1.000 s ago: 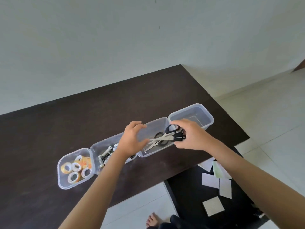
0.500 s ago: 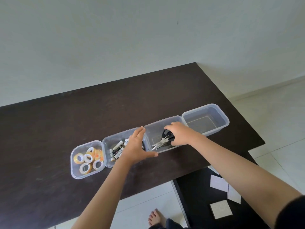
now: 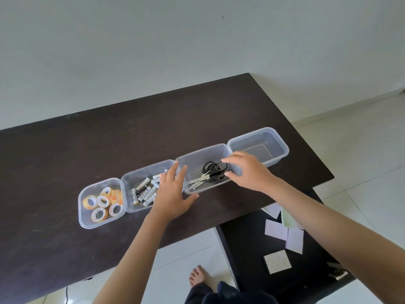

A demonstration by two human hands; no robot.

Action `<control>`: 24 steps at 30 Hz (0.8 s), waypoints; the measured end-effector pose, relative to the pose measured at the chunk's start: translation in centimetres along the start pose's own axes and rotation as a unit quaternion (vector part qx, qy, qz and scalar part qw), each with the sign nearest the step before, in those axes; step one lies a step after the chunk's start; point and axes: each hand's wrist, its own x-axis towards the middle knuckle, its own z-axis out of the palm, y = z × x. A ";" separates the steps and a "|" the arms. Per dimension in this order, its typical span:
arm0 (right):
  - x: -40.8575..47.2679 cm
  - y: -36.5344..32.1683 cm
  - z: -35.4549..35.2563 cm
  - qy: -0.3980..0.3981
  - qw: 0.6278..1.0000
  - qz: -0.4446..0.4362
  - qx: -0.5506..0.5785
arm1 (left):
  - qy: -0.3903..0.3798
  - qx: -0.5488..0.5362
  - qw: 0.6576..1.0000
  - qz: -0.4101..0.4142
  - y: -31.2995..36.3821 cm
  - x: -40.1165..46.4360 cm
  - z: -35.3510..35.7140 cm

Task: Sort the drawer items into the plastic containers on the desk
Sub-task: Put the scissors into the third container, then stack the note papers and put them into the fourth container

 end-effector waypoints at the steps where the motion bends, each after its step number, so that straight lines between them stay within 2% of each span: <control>1: -1.1 0.4 -0.3 0.010 1.000 -0.006 0.003 | 0.016 -0.017 1.000 0.006 0.8 -0.5 0.4; 6: -7.5 3.9 -0.9 0.024 1.000 0.015 0.001 | 0.043 -0.079 0.995 0.045 6.3 -3.1 3.7; 9: -11.4 6.9 -0.5 0.001 0.999 0.040 0.008 | 0.023 -0.095 0.992 0.075 9.2 -4.5 6.8; 12: -14.8 9.9 0.1 -0.023 0.994 0.106 -0.003 | -0.008 -0.094 0.991 0.091 11.6 -5.8 10.4; 19: -20.2 18.0 3.3 -0.101 0.961 0.258 -0.021 | -0.122 -0.087 0.989 0.008 15.3 -8.2 18.6; 24: -20.3 21.3 4.8 -0.109 0.961 0.245 -0.072 | -0.185 -0.071 0.978 -0.069 16.6 -8.6 23.5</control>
